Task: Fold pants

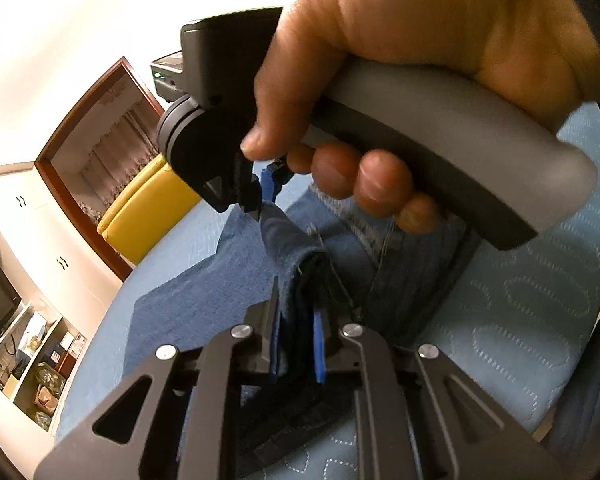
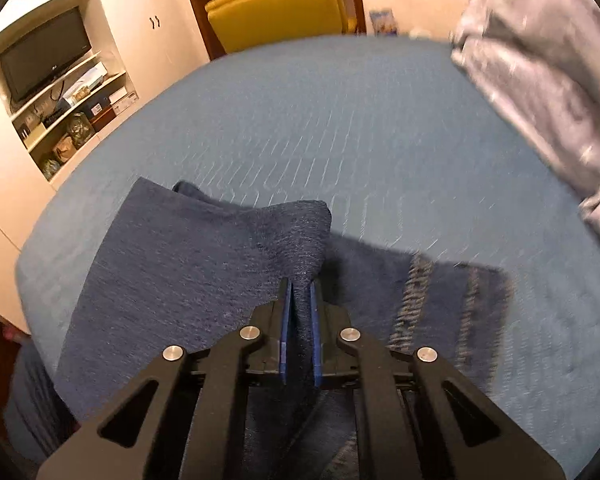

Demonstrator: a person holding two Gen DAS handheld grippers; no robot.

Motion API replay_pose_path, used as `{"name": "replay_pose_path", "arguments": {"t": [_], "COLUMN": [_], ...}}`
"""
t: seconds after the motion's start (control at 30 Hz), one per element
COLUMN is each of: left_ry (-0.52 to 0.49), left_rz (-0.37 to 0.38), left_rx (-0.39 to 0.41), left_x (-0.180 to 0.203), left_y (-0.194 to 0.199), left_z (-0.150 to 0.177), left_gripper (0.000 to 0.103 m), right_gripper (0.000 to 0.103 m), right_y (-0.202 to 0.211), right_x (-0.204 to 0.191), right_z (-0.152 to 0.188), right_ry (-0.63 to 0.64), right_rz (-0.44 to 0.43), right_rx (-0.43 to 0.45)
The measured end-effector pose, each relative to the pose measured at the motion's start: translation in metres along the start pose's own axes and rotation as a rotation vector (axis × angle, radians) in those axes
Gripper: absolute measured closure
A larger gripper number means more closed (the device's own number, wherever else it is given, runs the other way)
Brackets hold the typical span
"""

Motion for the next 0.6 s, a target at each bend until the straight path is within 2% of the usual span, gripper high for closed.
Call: {"name": "replay_pose_path", "arguments": {"t": [0.1,0.23,0.43,0.53,0.6], "left_ry": [0.016,0.013,-0.026,-0.062,-0.069], "left_rz": [0.017,0.032,0.054,0.084,0.071], "left_rx": [0.036,0.059,0.048,-0.015,-0.013], "left_x": [0.005,0.014,0.037,0.050,0.052], "left_y": [0.009,0.010,-0.006,-0.021,-0.021], "left_z": [-0.009,-0.014,-0.011,-0.001,-0.002], "left_gripper": [0.091,0.091,0.091,0.088,0.084], "right_gripper": [0.096,0.096,0.096,0.095,0.091], "right_y": [0.015,0.026,0.014,-0.011,-0.017], "right_x": [0.004,0.017,0.036,0.060,0.077], "right_z": [0.000,0.002,0.014,0.029,0.034], "right_ry": [0.004,0.001,-0.028,-0.098,-0.157], "right_rz": [0.048,0.064,0.072,-0.003,-0.083], "right_rx": [0.022,0.031,0.010,-0.065,-0.065]}}
Point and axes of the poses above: each gripper's, at about its wrist camera, not at the fingertips, and y roughly against the way its jaws point, x to its right, z to its underside, the point moved 1 cm from there along -y, roughly the way its jaws point, and after that the axes turned 10 degrees about y, right-handed, at the moved point
